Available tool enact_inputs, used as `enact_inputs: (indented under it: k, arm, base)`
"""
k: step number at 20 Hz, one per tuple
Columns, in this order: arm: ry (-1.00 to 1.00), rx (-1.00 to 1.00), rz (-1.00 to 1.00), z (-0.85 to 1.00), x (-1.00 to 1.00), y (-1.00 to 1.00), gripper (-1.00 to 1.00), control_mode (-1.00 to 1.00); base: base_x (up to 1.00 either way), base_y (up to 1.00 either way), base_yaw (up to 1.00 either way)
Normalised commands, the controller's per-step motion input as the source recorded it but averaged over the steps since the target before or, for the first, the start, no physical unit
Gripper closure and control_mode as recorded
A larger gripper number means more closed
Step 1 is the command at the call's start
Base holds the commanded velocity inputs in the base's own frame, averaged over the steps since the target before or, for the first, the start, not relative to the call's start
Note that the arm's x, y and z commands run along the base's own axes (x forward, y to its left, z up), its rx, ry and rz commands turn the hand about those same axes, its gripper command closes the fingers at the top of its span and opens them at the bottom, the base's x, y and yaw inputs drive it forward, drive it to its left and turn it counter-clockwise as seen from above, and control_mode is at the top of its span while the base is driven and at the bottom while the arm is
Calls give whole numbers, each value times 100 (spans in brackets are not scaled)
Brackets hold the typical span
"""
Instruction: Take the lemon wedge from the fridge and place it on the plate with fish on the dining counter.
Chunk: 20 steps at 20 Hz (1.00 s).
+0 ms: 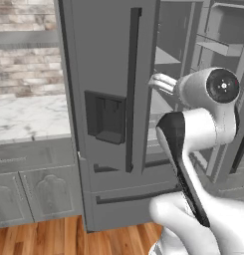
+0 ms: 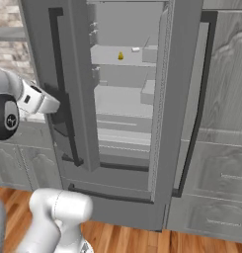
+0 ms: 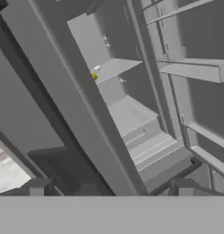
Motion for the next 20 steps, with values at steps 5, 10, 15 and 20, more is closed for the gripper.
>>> enact_inputs:
  k: [5,10,15,20]
  arm:
    - [-2,10,14,-2,-47,-78,-100,-100]
    - [-2,10,36,-1,0,-87,-100,-100]
    - [1,0,0,0,12,-1,-100,-100]
    - [10,5,-3,0,61,0,-100,-100]
  base:
    - [0,0,0]
    - [0,0,0]
    - [0,0,0]
    - [0,0,0]
